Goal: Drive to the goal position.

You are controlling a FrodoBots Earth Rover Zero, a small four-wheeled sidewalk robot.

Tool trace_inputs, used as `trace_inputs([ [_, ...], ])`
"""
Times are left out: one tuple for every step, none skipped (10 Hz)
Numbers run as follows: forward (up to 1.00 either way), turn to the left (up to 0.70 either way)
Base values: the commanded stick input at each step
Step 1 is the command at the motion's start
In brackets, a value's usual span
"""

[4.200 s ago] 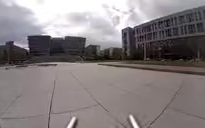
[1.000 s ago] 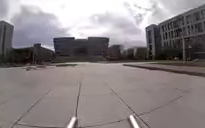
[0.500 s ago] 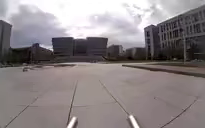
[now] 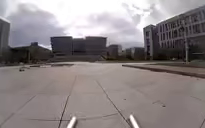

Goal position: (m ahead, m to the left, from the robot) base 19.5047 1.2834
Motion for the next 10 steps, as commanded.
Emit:
trace_inputs([
  [0.7,0.03],
  [0.7,0.03],
  [0.7,0.04],
  [0.7,0.04],
  [0.7,0.04],
  [0.7,0.04],
  [0.7,0.04],
  [0.7,0.04],
  [0.7,0.04],
  [0.7,0.04],
])
